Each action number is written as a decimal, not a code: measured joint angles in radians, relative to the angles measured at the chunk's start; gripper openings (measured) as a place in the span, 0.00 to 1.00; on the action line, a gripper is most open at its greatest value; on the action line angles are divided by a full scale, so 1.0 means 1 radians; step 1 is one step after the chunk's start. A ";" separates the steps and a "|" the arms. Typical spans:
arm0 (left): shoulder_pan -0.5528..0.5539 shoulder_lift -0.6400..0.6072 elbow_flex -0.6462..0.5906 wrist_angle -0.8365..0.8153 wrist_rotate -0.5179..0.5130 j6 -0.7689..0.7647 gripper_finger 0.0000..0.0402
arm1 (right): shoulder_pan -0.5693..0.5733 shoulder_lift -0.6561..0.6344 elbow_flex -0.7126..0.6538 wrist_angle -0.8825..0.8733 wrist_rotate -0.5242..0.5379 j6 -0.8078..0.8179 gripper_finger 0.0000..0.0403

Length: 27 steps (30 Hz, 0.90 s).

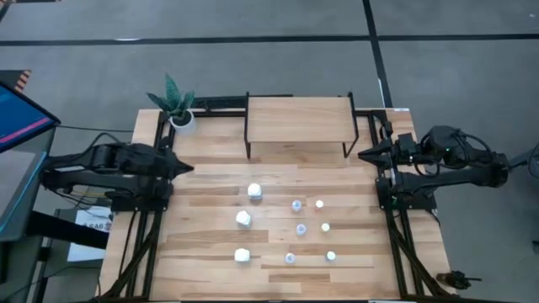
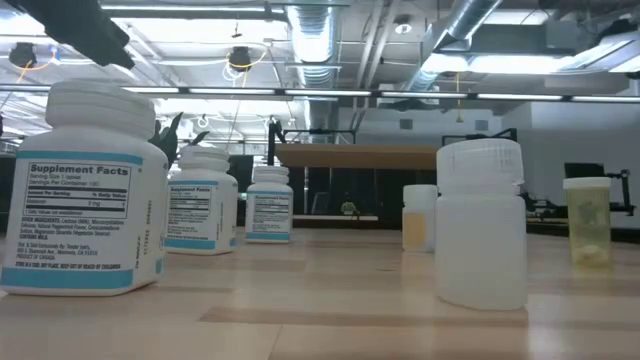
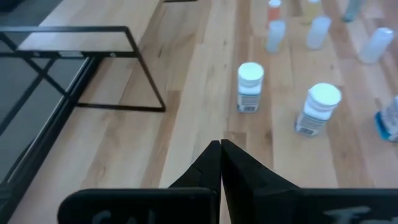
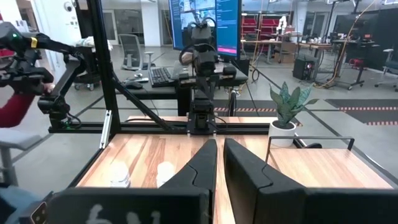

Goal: Pick and place medicine bottles onto shelf by color
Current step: Put the pink pill bottle on the shelf

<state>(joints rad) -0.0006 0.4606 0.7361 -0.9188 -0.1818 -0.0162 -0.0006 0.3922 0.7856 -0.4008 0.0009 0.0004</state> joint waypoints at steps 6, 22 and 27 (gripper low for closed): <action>0.000 0.048 0.000 -0.002 -0.003 -0.003 0.00 | -0.001 0.000 0.000 0.003 0.000 -0.027 0.14; 0.000 0.184 0.000 -0.003 -0.014 -0.006 0.00 | -0.041 0.000 0.000 0.120 0.029 -0.167 0.14; 0.000 0.222 0.000 -0.004 -0.010 -0.006 0.00 | -0.057 0.001 0.000 0.137 0.029 -0.169 0.14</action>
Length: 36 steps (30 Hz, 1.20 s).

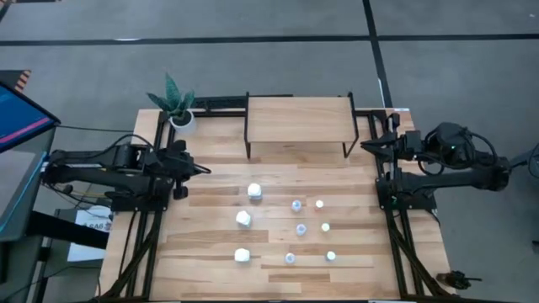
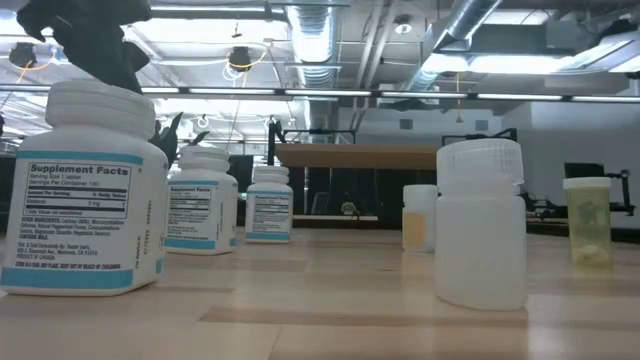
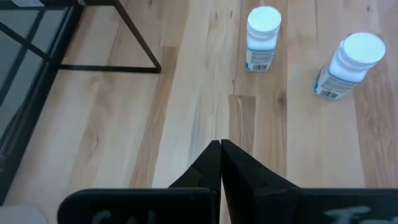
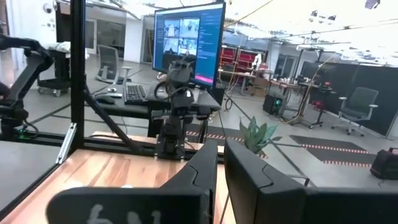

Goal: Pick and place medicine bottles onto shelf by color
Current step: Put the pink pill bottle on the shelf

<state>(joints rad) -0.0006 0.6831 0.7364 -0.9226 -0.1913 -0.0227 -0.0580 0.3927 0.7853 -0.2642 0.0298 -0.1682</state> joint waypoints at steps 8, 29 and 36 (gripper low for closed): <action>0.002 0.102 0.003 0.000 -0.001 -0.013 0.00 | -0.031 0.000 0.000 0.082 0.005 0.000 0.14; 0.031 0.203 0.010 0.510 0.212 -0.145 0.40 | -0.153 0.276 0.000 0.082 0.025 0.119 0.57; 0.031 0.203 0.010 0.621 0.212 -0.086 0.49 | -0.103 0.281 0.013 -0.149 -0.032 0.275 0.55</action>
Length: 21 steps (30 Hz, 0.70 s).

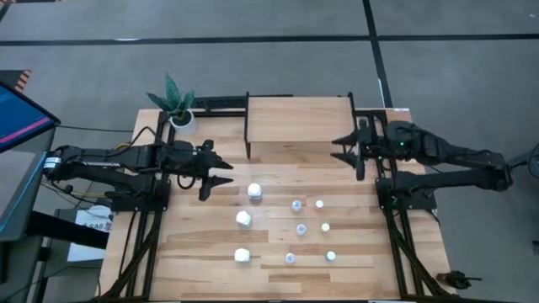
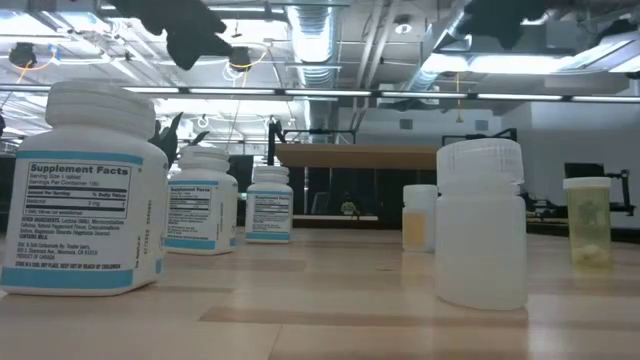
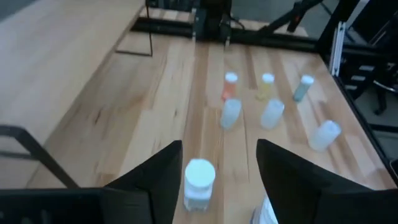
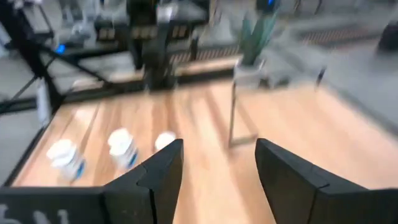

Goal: Pick and place medicine bottles onto shelf by color
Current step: Put the pink pill bottle on the shelf

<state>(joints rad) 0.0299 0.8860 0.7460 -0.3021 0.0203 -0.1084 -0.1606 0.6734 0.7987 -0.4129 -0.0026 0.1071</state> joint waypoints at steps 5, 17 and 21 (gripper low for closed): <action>0.000 0.000 0.000 0.033 -0.001 0.009 0.50 | 0.088 0.003 0.001 -0.213 -0.001 0.112 0.52; 0.000 0.000 0.000 0.031 -0.008 0.034 0.50 | 0.345 0.071 -0.020 -0.312 -0.001 0.234 0.48; 0.000 0.000 0.000 0.030 -0.008 0.034 0.50 | 0.390 0.123 -0.020 -0.308 0.001 0.236 0.48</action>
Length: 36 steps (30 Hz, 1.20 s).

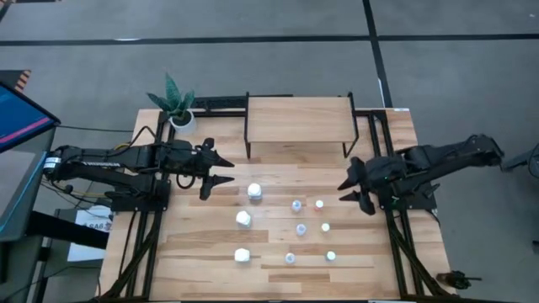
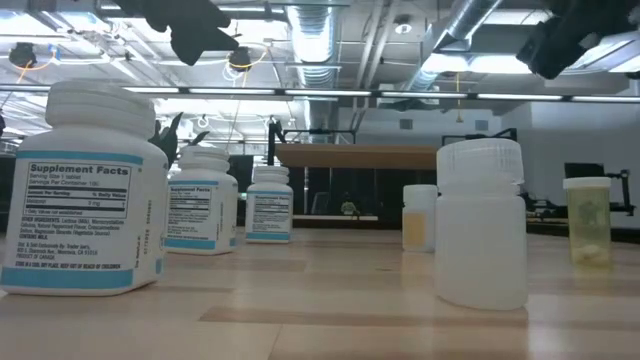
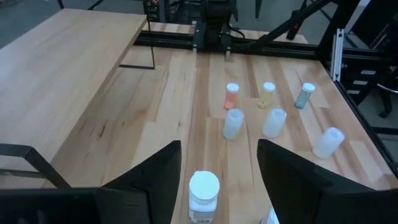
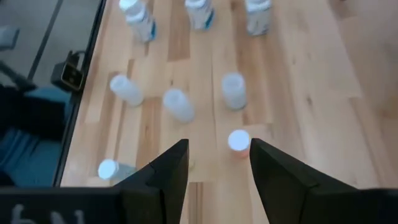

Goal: Pick and place medicine bottles onto shelf by color
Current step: Put the pink pill bottle on the shelf

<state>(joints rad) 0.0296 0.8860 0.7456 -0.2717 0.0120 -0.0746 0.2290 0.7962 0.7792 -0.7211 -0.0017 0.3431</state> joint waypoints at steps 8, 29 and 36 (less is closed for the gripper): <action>0.000 0.000 0.000 -0.008 0.000 0.000 0.50 | 0.016 0.173 0.000 0.005 0.003 0.000 0.46; 0.000 0.000 0.000 -0.033 0.000 0.034 0.50 | -0.049 0.497 0.005 0.175 0.005 -0.143 0.58; 0.000 0.000 0.000 -0.032 0.000 0.034 0.50 | -0.076 0.555 0.005 0.176 0.004 -0.142 0.59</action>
<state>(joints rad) 0.0296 0.8860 0.7452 -0.3040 0.0117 -0.0406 0.1532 1.3512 0.7845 -0.5451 0.0025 0.2008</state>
